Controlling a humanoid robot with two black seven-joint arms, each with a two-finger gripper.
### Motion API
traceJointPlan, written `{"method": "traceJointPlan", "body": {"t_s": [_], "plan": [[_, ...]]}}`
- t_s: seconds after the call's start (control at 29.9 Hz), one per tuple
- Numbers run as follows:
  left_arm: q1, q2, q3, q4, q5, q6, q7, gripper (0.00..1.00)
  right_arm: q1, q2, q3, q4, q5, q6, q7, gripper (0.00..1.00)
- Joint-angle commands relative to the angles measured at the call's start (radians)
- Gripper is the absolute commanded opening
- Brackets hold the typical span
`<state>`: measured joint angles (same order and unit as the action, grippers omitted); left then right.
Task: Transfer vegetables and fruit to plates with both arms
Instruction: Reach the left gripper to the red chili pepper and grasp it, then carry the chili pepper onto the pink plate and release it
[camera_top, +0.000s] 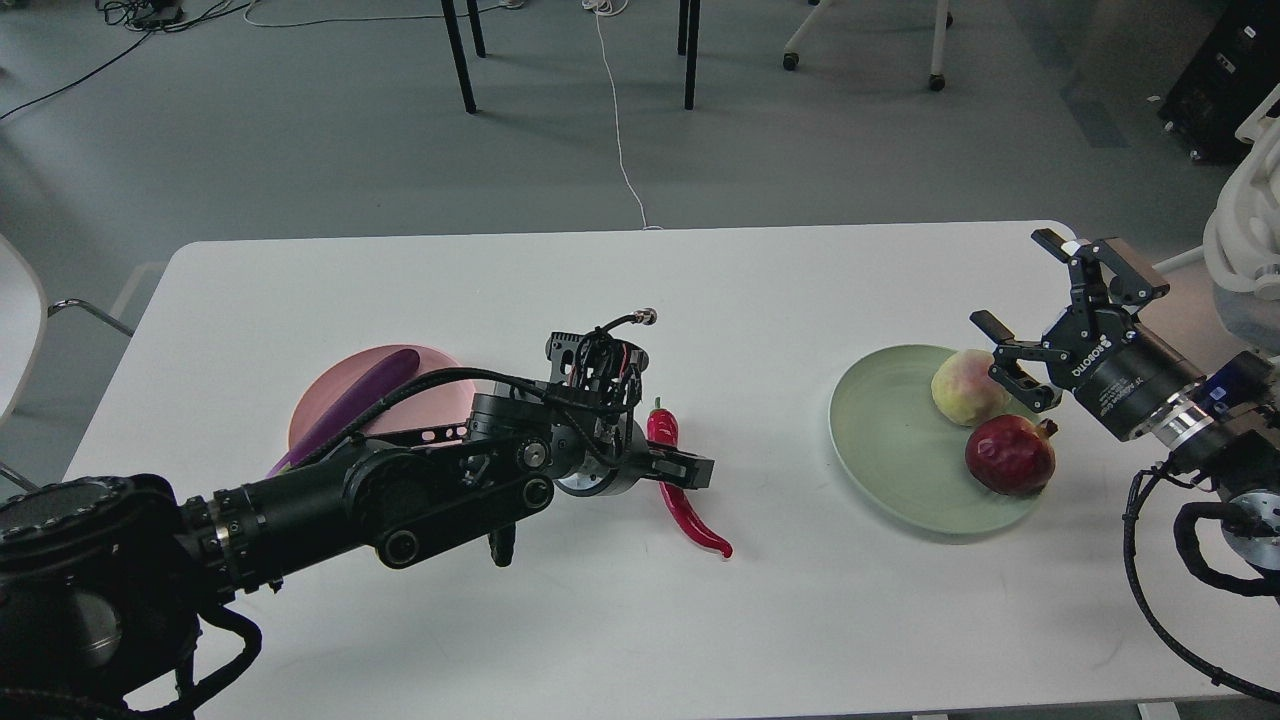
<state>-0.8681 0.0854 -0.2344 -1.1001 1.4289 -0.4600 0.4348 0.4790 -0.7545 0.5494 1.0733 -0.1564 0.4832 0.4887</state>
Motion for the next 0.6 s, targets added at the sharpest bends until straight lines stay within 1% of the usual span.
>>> {"method": "traceJointPlan", "body": {"t_s": [0.0,0.13,0.3,0.33,0.43,0.47,0.53,0.57], "plan": [[-0.003,0.001,0.004,0.0,0.001,-0.002,0.004,0.26,-0.002,0.0,0.0,0.0,-0.002,0.0,0.0,0.98],[-0.015,0.002,0.027,0.0,0.001,-0.002,0.007,0.19,-0.002,0.0,0.0,0.0,0.0,-0.001,0.0,0.98],[-0.092,0.025,0.026,-0.018,-0.001,-0.029,-0.002,0.17,-0.002,0.001,0.001,-0.001,0.0,-0.001,0.0,0.98],[-0.107,0.039,0.026,-0.029,-0.001,-0.029,-0.007,0.17,-0.003,0.001,0.003,-0.001,0.0,-0.003,0.0,0.98],[-0.153,0.137,0.024,-0.093,-0.001,-0.029,-0.014,0.17,-0.004,0.004,0.003,-0.001,0.0,-0.003,0.0,0.98],[-0.164,0.164,0.024,-0.112,-0.001,-0.029,-0.027,0.17,-0.004,0.006,0.003,-0.001,-0.002,-0.003,0.0,0.98],[-0.183,0.23,0.026,-0.154,-0.001,-0.029,-0.068,0.17,-0.002,0.006,0.003,-0.001,0.0,-0.003,0.0,0.98],[-0.187,0.266,0.027,-0.17,0.001,-0.029,-0.082,0.17,-0.003,0.006,0.003,-0.001,-0.002,-0.005,0.0,0.98]]}}
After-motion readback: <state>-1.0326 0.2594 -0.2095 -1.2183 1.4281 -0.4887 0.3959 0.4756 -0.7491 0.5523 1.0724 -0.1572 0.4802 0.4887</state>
